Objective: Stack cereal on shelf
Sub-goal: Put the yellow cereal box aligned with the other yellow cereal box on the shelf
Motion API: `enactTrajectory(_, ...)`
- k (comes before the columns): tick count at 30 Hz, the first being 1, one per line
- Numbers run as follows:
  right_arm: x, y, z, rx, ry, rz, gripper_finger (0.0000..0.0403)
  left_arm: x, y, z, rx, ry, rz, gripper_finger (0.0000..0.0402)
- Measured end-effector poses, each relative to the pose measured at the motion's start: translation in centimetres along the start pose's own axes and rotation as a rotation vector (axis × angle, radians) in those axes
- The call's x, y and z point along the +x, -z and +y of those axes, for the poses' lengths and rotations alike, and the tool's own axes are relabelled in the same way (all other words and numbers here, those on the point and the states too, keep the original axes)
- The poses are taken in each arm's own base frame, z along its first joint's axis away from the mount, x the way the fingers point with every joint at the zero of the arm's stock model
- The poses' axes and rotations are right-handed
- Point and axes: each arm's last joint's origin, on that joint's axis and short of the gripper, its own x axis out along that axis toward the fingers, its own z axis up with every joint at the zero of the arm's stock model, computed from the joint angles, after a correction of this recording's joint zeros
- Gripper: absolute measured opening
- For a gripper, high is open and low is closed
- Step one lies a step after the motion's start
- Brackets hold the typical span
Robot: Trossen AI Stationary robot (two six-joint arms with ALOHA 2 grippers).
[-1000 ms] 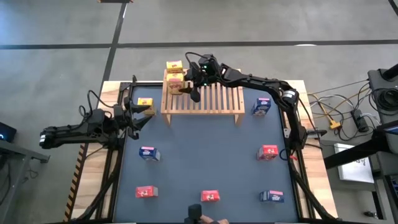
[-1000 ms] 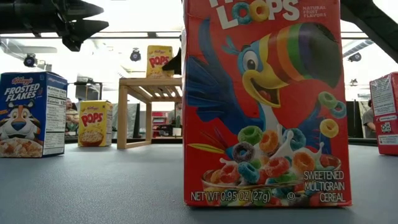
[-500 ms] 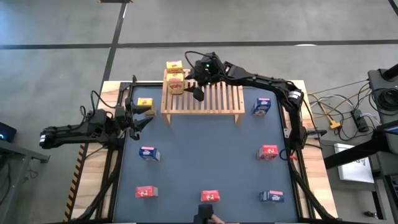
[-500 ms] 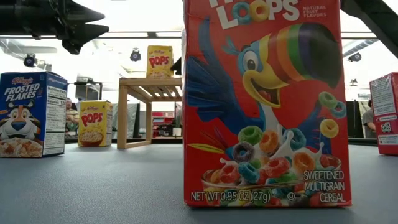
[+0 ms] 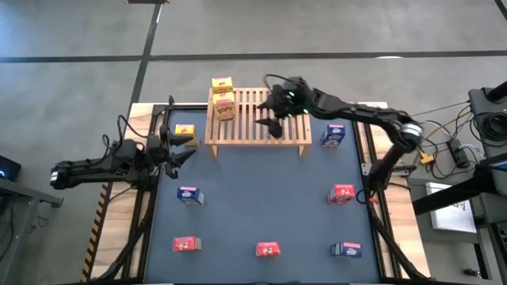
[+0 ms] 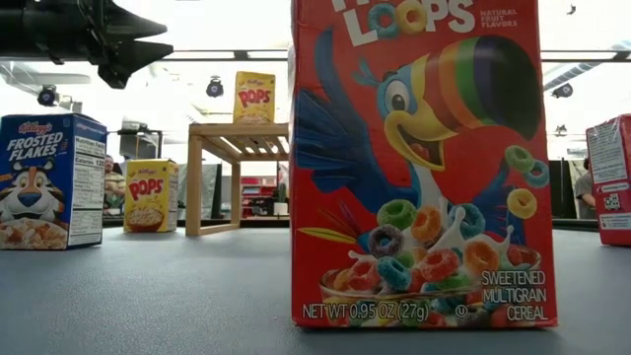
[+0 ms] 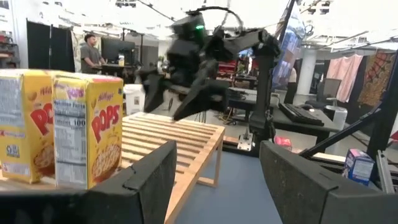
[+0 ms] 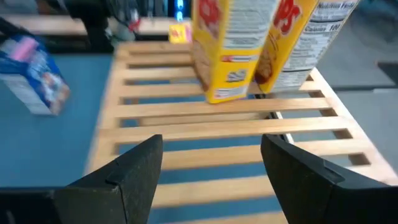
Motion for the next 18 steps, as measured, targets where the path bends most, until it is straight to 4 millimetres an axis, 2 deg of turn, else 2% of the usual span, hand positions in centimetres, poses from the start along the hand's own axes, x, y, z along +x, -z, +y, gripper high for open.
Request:
enactTrajectory(7, -4.6, 3.5, 6.4, 0.02, -0.019, -0.242, 0.0256, 0.3, 0.7, 0.1, -0.028, -0.033, 0.068, 0.0215)
enactTrajectory(11, -6.4, 5.4, 10.0, 0.0, 0.009, -0.265, 0.0254, 0.7, 1.0, 0.1, -0.014, -0.06, 0.097, 0.0215)
enactTrajectory(15, -8.3, 6.3, 12.5, -0.019, 0.042, -0.287, 0.0254, 0.9, 1.2, 0.4, 0.005, -0.184, 0.102, 0.0215)
enactTrajectory(18, -9.4, 6.8, 13.8, -0.052, 0.004, -0.311, 0.0256, 0.9, 1.1, 0.7, 0.054, -0.303, 0.11, 0.0215)
